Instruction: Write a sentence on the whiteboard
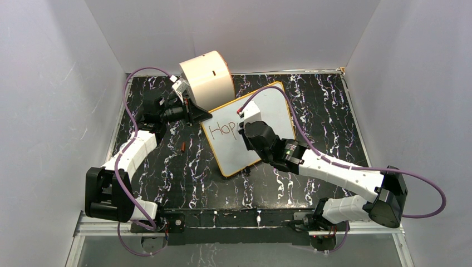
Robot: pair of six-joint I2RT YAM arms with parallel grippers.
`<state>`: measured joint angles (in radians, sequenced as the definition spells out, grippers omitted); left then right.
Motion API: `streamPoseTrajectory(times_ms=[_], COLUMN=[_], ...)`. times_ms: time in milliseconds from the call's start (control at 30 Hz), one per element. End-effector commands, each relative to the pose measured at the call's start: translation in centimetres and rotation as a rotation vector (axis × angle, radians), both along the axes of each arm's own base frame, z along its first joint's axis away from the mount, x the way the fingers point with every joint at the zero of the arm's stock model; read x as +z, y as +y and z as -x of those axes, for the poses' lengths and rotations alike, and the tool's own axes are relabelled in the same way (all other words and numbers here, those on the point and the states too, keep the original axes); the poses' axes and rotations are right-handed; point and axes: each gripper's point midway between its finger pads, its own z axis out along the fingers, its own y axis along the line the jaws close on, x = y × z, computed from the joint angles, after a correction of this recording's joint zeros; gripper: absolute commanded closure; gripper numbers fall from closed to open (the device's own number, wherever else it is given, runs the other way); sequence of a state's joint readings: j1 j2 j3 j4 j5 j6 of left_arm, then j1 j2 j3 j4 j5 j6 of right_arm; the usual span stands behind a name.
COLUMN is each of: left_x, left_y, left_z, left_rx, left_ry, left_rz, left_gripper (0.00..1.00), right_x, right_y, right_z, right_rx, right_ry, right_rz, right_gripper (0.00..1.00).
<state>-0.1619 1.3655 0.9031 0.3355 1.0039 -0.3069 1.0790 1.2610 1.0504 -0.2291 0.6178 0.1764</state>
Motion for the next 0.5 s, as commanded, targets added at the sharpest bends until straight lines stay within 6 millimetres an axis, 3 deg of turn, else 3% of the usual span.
streamPoseTrajectory(times_ms=[0, 467], left_x=[-1.52, -1.52], left_y=[-0.83, -0.92], left_z=[0.82, 0.93], left_rx=[-0.046, -0.055], left_ry=[0.03, 0.028], left_rz=[-0.029, -0.029], left_gripper=[1.0, 1.0], right_x=[0.89, 1.5], right_y=[-0.75, -1.0], right_z=[-1.0, -1.94], right_rx=[-0.05, -0.073], right_ry=[-0.033, -0.065], right_rz=[-0.008, -0.029], right_gripper=[1.0, 1.0])
